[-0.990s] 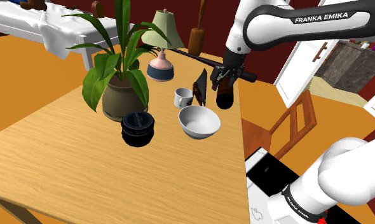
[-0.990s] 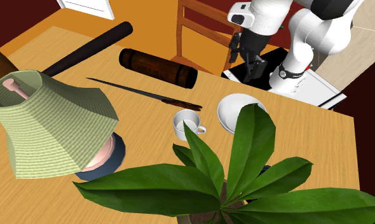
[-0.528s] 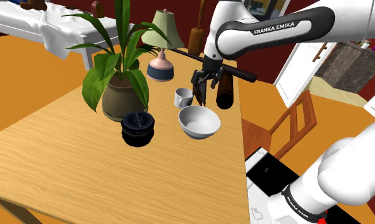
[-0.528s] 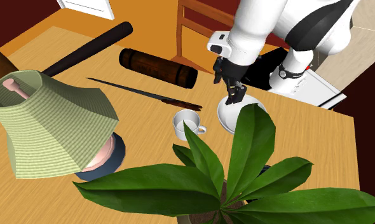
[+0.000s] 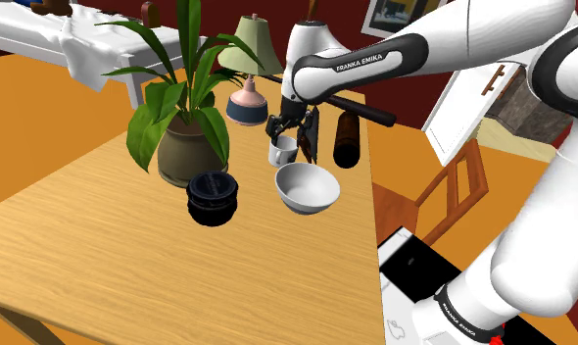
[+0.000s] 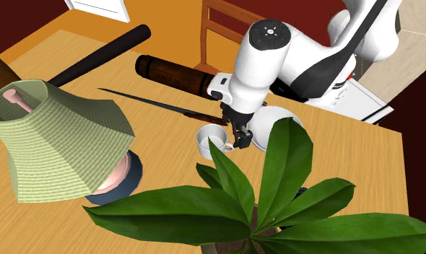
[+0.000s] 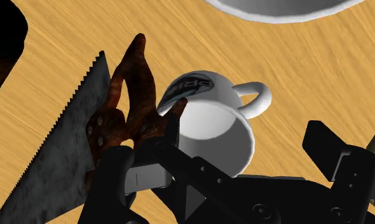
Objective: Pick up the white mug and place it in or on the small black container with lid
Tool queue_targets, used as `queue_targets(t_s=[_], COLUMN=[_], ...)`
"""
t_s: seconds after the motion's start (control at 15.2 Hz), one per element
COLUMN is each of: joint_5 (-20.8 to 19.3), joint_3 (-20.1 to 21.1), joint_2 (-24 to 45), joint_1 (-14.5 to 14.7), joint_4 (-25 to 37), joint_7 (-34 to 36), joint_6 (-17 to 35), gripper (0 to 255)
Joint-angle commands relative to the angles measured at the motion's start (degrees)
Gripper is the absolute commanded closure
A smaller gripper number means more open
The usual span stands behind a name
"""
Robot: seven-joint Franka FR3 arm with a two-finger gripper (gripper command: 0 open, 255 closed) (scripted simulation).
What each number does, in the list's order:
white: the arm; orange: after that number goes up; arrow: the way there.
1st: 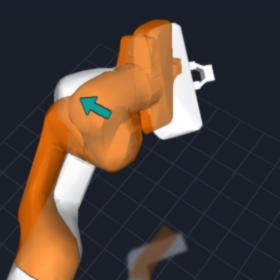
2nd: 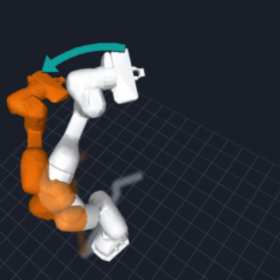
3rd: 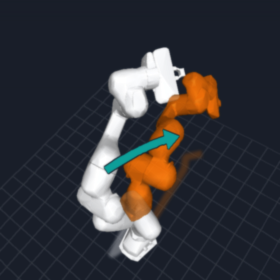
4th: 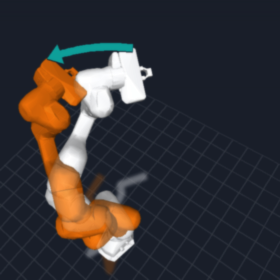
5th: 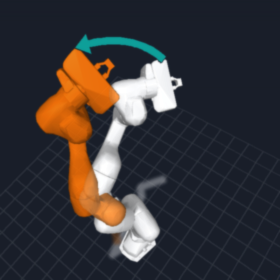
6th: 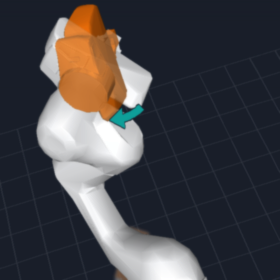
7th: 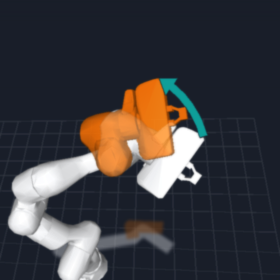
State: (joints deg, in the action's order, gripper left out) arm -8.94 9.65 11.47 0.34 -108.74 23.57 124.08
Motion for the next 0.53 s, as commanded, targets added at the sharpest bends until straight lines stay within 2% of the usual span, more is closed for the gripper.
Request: queue_targets(t_s=[0.0,0.2,0.46], joint_5=[-1.10,-2.34,-2.79], joint_3=[-0.13,-0.44,-0.72], joint_2=[4.70,10.79,12.36], joint_1=[0.51,1.40,1.39], joint_4=[4.42,10.68,9.86], joint_7=[0.97,2.03,2.31], joint_6=[0.21,-0.03,2.34], gripper=[0,0,0])
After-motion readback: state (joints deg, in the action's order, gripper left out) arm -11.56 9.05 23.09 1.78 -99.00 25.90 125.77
